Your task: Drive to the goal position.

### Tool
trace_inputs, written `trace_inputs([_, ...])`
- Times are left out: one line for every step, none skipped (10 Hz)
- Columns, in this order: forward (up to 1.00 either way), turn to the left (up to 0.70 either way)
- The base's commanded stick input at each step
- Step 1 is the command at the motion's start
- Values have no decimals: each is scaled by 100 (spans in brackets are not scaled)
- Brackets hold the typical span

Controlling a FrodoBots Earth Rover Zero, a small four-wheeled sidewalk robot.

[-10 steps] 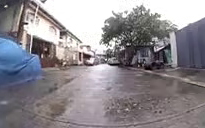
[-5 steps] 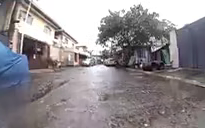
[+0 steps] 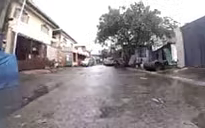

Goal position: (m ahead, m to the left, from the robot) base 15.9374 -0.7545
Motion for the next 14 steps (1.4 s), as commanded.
trace_inputs([100,0])
trace_inputs([100,0])
trace_inputs([100,0])
trace_inputs([100,0])
trace_inputs([100,0])
trace_inputs([100,0])
trace_inputs([100,-24])
trace_inputs([100,-6])
trace_inputs([100,-24])
trace_inputs([100,-27])
trace_inputs([100,-27])
trace_inputs([100,-7])
trace_inputs([100,0])
trace_inputs([100,0])
